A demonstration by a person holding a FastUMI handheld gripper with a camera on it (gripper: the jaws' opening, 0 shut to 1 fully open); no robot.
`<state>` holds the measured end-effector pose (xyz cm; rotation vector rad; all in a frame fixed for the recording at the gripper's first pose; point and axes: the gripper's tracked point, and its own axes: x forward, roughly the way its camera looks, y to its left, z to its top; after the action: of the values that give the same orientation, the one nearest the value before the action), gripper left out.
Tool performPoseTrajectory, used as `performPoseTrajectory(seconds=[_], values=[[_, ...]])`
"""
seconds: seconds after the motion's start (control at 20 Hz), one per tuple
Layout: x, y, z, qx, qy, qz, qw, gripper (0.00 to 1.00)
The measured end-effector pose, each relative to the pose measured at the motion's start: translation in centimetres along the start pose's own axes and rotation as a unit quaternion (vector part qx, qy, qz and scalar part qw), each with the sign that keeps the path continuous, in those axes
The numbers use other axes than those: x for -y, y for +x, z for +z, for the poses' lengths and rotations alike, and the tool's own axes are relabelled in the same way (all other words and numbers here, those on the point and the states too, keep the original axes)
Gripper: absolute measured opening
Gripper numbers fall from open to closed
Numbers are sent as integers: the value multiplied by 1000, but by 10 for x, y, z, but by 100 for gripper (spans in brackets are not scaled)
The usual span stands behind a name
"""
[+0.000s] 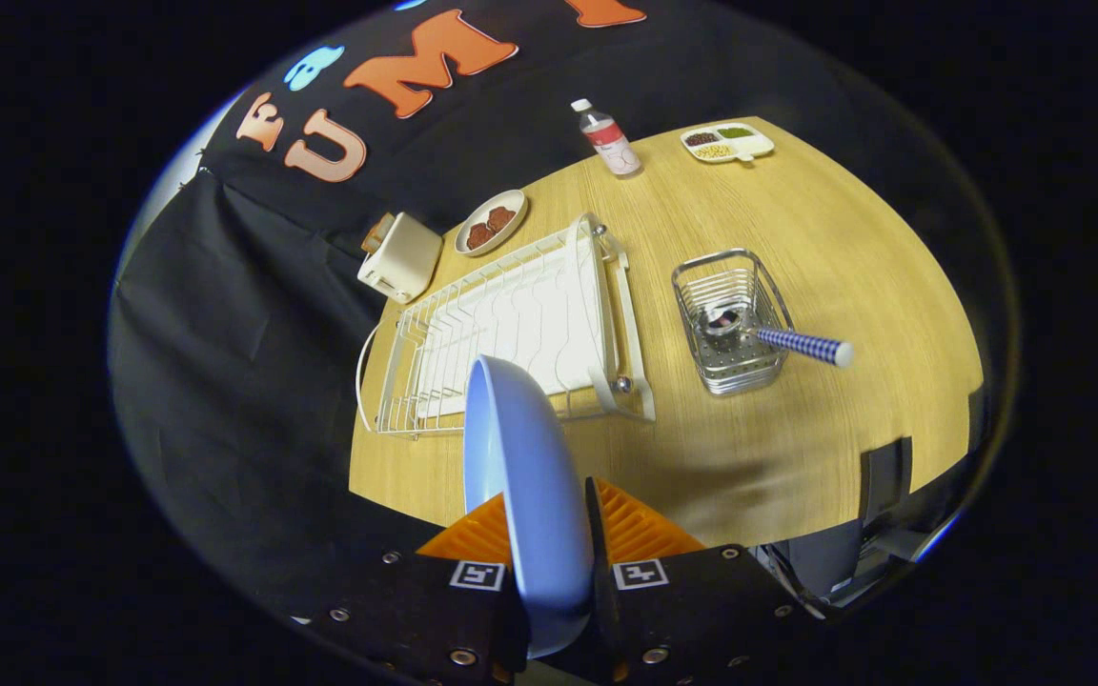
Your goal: Take the plate from the dish rack, then take the spoon from the basket and place it into the plate.
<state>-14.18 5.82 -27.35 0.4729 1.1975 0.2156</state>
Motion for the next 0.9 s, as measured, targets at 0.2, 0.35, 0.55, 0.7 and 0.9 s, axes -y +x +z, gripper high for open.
performPoseTrajectory(seconds=[0.2, 0.35, 0.55, 0.7, 0.9], values=[[11, 13, -25, -7, 23, 23, 999, 27], [15, 25, -42, -17, 35, 40, 998, 27], [25, 52, -60, -24, 58, 44, 997, 27], [21, 68, -68, -26, 77, 61, 995, 27], [28, 89, -72, -21, 94, 59, 994, 27]])
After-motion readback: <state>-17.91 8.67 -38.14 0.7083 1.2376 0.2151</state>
